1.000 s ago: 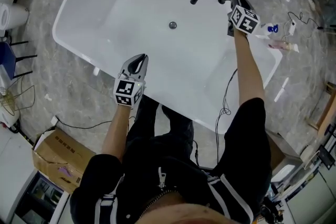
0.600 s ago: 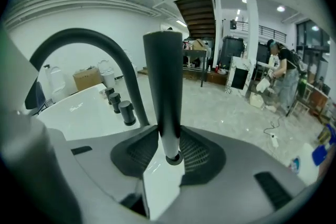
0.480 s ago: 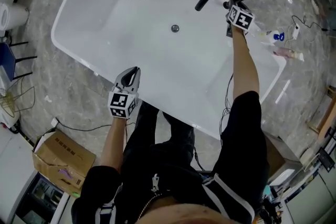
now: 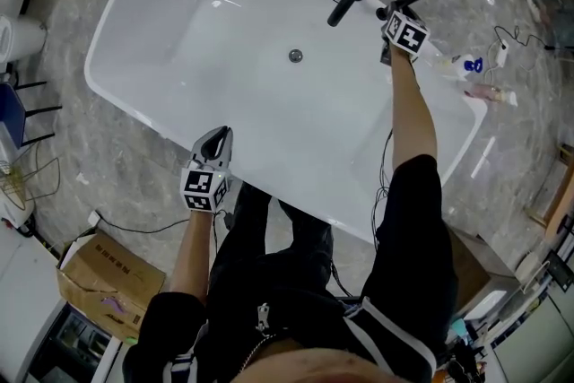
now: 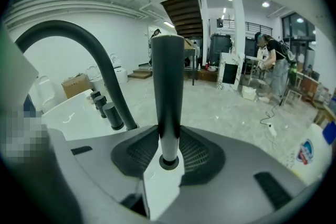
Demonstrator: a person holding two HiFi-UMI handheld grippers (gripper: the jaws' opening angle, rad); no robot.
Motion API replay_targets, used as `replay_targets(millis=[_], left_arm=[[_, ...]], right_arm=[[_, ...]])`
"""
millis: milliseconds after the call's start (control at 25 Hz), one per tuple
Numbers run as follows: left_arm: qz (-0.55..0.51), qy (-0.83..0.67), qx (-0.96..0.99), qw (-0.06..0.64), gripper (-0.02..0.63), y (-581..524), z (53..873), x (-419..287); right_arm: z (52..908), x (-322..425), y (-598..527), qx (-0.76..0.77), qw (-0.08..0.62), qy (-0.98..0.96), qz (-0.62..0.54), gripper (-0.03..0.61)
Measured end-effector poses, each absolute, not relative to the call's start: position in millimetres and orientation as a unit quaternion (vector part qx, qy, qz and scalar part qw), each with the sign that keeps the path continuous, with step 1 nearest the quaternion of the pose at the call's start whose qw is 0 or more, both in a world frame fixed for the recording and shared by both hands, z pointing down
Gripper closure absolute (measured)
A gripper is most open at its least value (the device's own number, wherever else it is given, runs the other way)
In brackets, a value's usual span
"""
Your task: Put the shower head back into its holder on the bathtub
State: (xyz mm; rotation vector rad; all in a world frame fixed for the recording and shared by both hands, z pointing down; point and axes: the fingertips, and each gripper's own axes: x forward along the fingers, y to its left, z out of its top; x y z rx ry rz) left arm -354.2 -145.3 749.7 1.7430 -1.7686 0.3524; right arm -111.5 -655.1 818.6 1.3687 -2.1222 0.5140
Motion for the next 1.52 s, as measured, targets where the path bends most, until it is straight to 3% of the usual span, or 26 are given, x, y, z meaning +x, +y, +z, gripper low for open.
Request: replay_targets(millis=[280,640,760,880,1240,1520], left_arm=[[0.137,-0.670,0.659,0.314,0.571,-141,753,-355],[0.126,-0.661,0.672,0.311,0.571,-144,738,-336],[0.124,-0.652,0.690,0.289,0.571,-163,726,-337],[0.126,-0.643,0.706,0.269,0.571,-172,710,-336],[0.107,-0.628,0.740,0.215,0.571,-209,640,-317],[0.097,-0.602,0.772,0.180,0.571,-233,594,-273]], right_arm=[[842,-112,-642,0.499,0.301,-0.785,0.211,0.442],[810,-103,-607,0.489,0.299,-0.795,0.199,0.455],[790,-113,-597,0.472,0.276,-0.817,0.185,0.490],[769,-115,-563,0.464,0.253,-0.830,0.178,0.572],[708,-76,-437,0.455,0.231,-0.840,0.181,0.572],[623,-27,-373,0.477,0.176,-0.847,0.158,0.572]])
